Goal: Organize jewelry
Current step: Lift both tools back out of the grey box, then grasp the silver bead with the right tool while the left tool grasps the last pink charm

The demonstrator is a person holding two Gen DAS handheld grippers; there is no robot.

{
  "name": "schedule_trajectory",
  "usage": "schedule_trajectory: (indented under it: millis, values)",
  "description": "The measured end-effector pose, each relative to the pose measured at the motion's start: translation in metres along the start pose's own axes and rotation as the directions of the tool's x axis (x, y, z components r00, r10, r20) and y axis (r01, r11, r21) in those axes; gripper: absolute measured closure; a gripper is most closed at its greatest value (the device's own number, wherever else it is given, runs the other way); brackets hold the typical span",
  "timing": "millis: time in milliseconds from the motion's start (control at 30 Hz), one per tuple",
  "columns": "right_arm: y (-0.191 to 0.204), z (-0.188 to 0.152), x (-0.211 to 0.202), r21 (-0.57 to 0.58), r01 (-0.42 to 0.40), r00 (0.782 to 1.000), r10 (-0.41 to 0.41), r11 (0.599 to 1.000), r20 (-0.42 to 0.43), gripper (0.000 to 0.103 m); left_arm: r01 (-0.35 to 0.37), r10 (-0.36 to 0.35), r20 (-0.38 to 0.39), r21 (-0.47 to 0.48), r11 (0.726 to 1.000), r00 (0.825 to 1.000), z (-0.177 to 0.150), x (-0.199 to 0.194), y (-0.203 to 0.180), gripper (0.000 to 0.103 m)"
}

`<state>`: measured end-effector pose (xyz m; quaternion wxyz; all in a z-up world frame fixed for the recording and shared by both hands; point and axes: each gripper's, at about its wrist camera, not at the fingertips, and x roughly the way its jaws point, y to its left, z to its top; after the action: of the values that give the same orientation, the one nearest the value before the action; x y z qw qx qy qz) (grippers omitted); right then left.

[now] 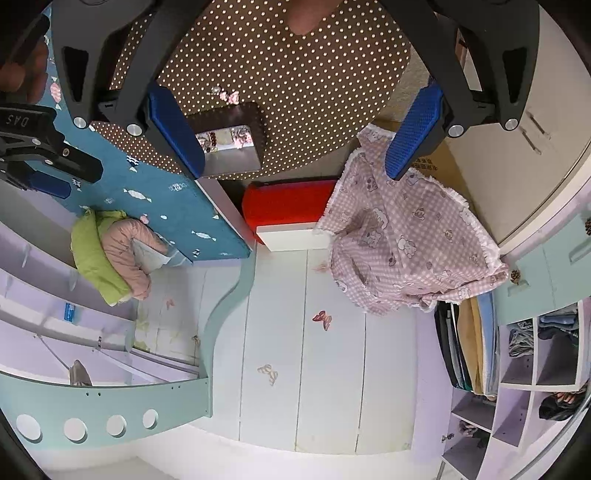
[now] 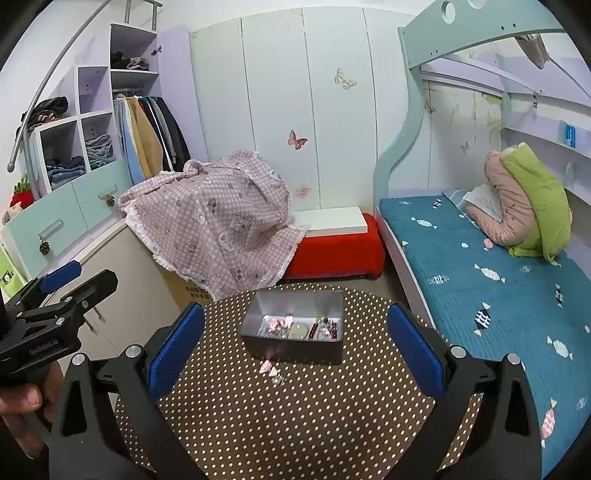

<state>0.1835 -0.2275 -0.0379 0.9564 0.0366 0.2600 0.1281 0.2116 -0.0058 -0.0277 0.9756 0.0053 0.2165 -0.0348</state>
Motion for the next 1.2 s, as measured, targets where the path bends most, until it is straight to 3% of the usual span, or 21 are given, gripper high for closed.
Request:
schedule_trajectory:
  millis: [200,400,800,967,1200]
  values:
    - [0.005,-0.016,-0.003,0.012,0.022,1.000,-0.022,1.000,-0.007,0.008,-0.034,0.034,0.005,0.000,0.999,0.999,-0.020,-0.012,0.004,0.005]
    - [0.005,-0.045,0.030,-0.005,0.033,0.992,-0.033,0.999,-0.118,0.008,-0.039,0.039,-0.053,-0.014,0.999,0.998,-0.051,-0.008,0.008,0.005]
    - [0.007,-0.101,0.126,-0.031,0.000,0.937,-0.011,1.000,-0.350,0.009,-0.079,0.069,-0.228,-0.034,0.996,0.971,-0.104,0.037,0.014,0.005]
    - [0.015,-0.107,0.153,-0.050,-0.032,0.922,0.010,0.998,-0.388,0.037,-0.093,0.079,-0.268,-0.041,0.995,0.960,-0.112,0.053,0.018,0.005]
    - [0.022,-0.108,0.165,-0.074,-0.068,0.926,0.035,0.995,-0.375,0.067,-0.094,0.079,-0.296,-0.038,0.995,0.952,-0.117,0.067,0.018,0.005]
